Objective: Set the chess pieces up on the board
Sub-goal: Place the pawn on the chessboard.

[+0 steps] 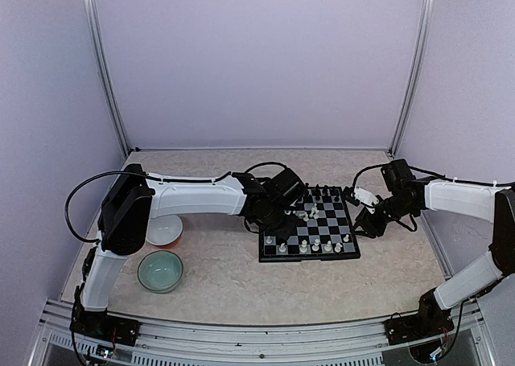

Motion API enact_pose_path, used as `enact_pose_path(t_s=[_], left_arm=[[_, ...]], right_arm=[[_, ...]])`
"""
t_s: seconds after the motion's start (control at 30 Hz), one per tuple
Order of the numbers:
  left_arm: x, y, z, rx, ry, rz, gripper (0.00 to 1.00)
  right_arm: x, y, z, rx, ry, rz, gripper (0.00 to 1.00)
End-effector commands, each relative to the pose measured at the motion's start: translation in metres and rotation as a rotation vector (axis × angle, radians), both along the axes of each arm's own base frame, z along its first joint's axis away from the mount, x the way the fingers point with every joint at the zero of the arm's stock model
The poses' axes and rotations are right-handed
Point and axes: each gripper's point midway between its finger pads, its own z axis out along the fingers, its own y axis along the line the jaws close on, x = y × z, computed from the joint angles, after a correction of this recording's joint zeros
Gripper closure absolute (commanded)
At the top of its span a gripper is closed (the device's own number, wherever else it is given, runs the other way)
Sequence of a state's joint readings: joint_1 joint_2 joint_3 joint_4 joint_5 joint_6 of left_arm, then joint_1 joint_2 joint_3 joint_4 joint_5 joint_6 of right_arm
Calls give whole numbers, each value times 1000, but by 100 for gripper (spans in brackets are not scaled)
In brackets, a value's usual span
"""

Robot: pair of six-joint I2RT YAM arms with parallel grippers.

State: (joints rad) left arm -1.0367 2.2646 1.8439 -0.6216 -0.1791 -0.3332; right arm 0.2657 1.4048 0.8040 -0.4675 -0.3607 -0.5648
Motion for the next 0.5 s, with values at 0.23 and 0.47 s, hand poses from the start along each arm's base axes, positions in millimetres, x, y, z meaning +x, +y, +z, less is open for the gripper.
enact_pose_path(t_s=[0.23, 0.47], left_arm=[[-15, -2, -16, 13, 44, -16, 94], [-17, -2, -18, 18, 50, -19, 93]], right_arm=[[-8, 2, -8, -13, 31, 21, 54], [-8, 2, -8, -15, 30, 20, 54]])
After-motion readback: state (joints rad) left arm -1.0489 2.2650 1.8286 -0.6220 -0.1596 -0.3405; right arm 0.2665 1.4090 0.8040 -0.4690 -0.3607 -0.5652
